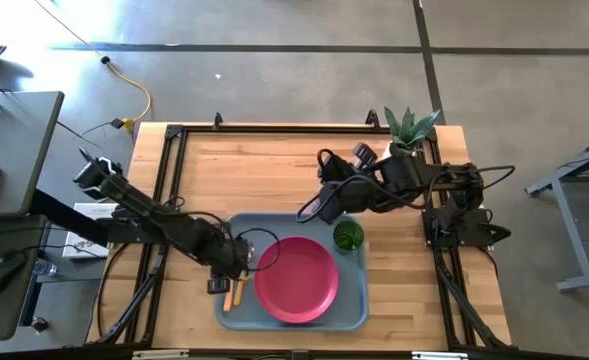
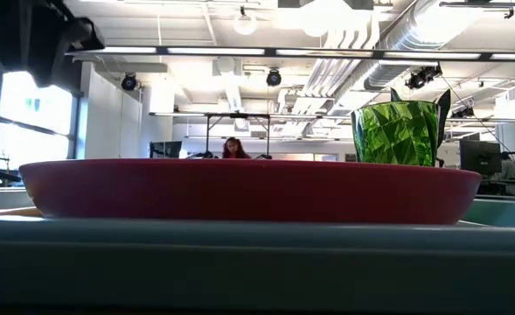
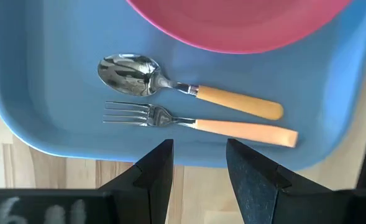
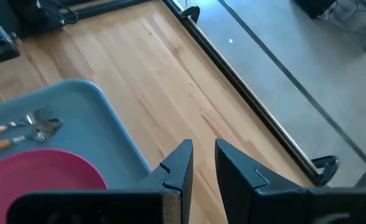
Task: Pick and place plate/cup/fork/spoon on tray
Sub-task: Adjust the yellow spoon on the blue serving tray
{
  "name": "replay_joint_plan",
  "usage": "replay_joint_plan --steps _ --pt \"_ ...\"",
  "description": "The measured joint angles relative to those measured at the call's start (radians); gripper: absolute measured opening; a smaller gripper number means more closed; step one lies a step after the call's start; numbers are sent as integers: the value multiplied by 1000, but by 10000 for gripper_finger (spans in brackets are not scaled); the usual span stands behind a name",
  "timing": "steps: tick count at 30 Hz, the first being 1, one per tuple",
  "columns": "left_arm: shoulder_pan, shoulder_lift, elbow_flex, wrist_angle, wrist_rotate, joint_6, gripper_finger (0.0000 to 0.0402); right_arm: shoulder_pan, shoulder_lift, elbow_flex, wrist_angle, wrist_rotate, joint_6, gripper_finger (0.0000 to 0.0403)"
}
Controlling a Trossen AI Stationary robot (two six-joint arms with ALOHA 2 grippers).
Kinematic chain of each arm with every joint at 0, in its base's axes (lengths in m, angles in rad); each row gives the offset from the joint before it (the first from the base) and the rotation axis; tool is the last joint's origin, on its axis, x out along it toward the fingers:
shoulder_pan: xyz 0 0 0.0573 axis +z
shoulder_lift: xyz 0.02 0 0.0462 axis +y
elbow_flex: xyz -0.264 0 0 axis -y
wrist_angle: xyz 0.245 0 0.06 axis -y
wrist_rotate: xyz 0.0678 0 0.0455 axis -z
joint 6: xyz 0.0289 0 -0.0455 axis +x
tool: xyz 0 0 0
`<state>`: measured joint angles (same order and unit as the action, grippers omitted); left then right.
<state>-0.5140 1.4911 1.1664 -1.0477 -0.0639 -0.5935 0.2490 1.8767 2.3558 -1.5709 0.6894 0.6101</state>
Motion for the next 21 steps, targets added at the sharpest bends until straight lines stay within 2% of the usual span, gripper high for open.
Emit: replay_joint_plan --steps 7,21 --pt "0 96 0 2 -1 -53 140 -2 0 0 -1 -9 -68 59" --pt "-11 231 0 33 0 -159 140 -3 0 0 0 -11 -98 59"
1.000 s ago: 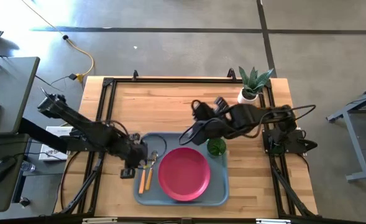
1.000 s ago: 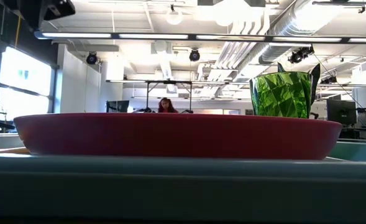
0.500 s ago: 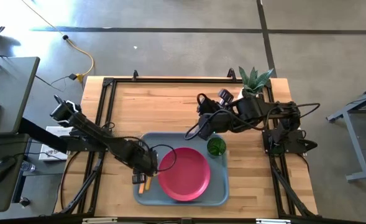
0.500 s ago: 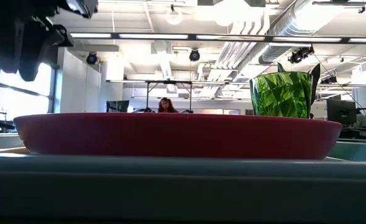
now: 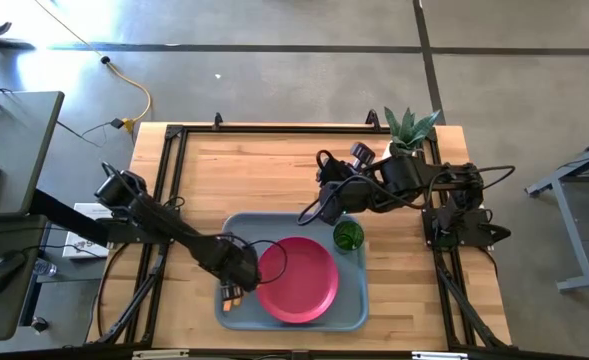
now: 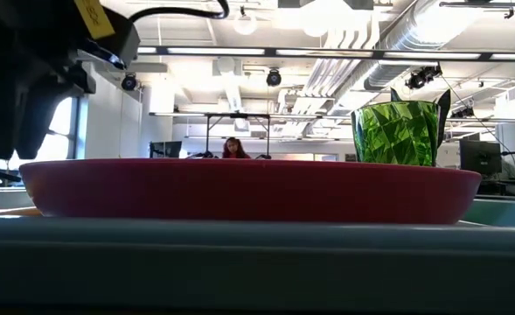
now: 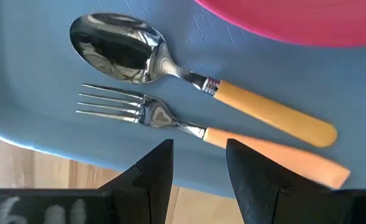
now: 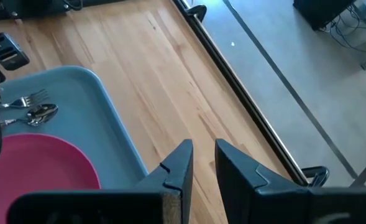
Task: Pick and place plate/cup/fork/spoon on tray
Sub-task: Adjust the yellow spoon on the blue serving tray
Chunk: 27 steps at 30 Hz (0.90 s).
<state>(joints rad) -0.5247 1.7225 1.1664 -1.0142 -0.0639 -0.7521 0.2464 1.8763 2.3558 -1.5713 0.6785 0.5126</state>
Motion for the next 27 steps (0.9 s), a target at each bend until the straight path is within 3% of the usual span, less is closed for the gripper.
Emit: replay_joint_plan --steps 27 --pt "0 90 0 52 -29 -23 140 1 0 0 0 -1 -23 59"
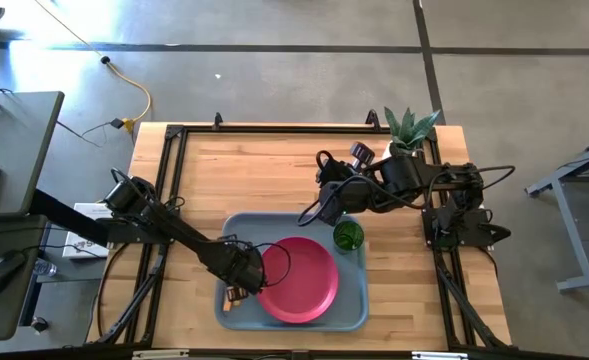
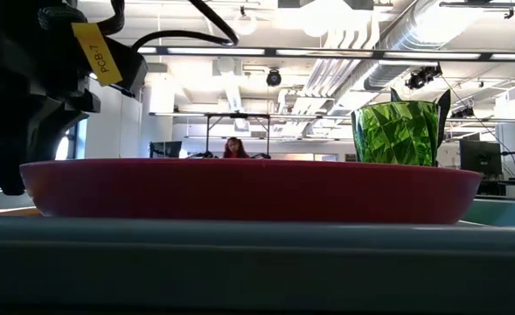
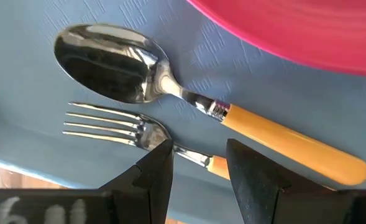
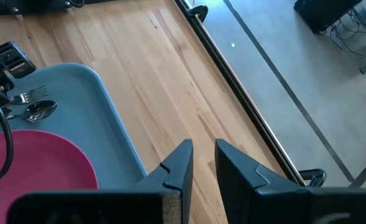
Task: Pick and place plate/cup/fork/spoon on tray
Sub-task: Adjust the yellow spoon on the blue serving tray
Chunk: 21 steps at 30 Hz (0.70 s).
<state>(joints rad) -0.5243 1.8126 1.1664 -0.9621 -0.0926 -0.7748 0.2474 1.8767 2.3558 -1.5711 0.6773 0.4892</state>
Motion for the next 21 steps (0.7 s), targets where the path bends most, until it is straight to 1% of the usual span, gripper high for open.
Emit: replay_joint_plan --steps 6,12,21 --pt "7 0 0 2 -9 8 140 0 0 0 0 0 0 59" --pt "8 0 0 23 -9 72 140 0 0 0 0 0 3 59" --pt "8 0 0 41 -2 125 140 0 0 0 0 -7 3 59"
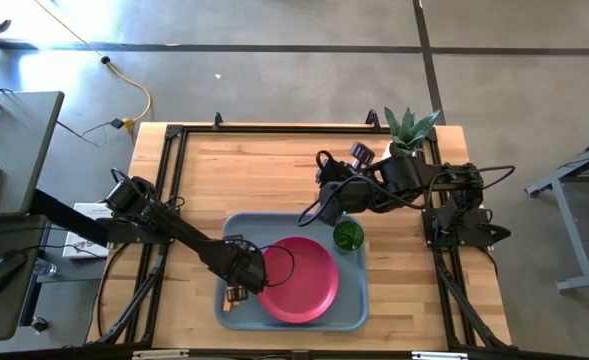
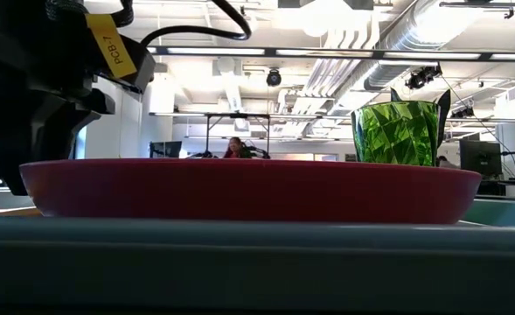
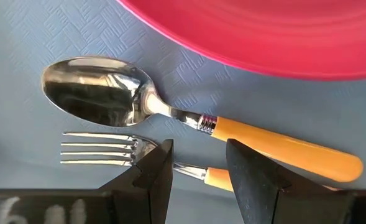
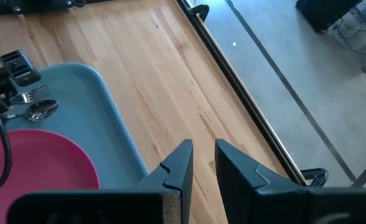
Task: Pick and place plate/cup/fork/spoon on tray
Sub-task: Adjust the yellow spoon on the blue serving tray
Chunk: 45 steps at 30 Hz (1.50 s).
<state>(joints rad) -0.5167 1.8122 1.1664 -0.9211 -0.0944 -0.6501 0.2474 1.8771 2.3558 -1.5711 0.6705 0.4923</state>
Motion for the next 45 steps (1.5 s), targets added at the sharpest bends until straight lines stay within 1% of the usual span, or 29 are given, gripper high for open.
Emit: replay_joint_plan --steps 5,11,18,22,35,45 --pt "0 0 0 0 2 33 140 0 0 0 0 -25 0 59" --pt "0 0 0 0 3 38 140 0 0 0 0 -27 0 59" --pt "0 25 0 -3 9 104 140 0 0 0 0 -34 0 59" --pt "0 45 0 -2 16 103 140 2 0 0 0 -39 0 59" --pt "0 45 0 38 24 104 140 2 0 0 0 -36 -3 59" --pt "6 45 0 17 25 76 140 2 0 0 0 -35 -3 59"
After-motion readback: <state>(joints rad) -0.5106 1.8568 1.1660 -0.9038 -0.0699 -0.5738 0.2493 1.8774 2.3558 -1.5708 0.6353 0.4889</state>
